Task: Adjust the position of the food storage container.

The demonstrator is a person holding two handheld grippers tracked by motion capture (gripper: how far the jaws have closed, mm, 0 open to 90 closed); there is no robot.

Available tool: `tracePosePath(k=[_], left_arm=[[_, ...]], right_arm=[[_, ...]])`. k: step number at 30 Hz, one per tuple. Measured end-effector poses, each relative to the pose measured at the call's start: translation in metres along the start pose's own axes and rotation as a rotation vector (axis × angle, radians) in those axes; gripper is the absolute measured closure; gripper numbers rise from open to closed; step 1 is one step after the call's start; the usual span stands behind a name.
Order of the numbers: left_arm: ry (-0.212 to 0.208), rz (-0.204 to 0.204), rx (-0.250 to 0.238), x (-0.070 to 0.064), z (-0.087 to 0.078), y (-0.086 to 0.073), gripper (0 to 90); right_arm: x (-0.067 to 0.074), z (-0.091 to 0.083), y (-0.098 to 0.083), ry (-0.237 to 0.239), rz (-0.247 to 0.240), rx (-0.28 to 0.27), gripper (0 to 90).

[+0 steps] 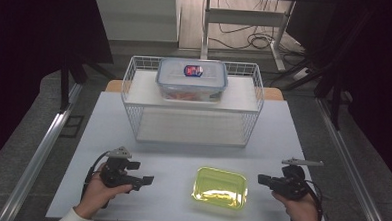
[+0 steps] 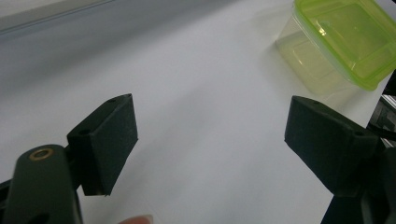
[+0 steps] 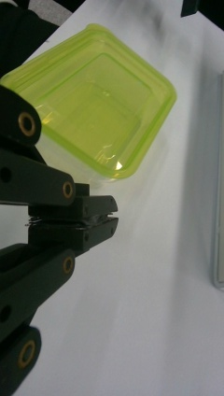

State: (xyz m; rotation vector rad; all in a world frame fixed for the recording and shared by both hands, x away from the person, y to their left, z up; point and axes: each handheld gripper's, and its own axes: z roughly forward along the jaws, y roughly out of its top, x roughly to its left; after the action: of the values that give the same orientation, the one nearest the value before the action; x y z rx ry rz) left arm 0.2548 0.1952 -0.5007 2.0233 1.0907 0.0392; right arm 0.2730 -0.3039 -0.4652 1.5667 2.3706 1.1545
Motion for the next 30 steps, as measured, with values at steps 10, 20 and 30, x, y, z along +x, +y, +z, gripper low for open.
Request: tracePosePath(k=[10, 20, 30], left_arm=[[0.01, -0.003, -0.002, -0.001, -0.006, -0.008, 16.8], [0.017, -0.017, 0.003, 0.002, -0.007, -0.014, 16.9], [0.027, -0.025, -0.002, 0.005, -0.011, -0.019, 17.1]], right_arm=[[0.01, 0.005, -0.026, -0.028, -0.061, 0.093, 88.8], [0.021, 0.024, -0.032, -0.037, -0.094, 0.159, 88.7], [0.034, 0.031, -0.029, -0.05, -0.11, 0.185, 88.7]])
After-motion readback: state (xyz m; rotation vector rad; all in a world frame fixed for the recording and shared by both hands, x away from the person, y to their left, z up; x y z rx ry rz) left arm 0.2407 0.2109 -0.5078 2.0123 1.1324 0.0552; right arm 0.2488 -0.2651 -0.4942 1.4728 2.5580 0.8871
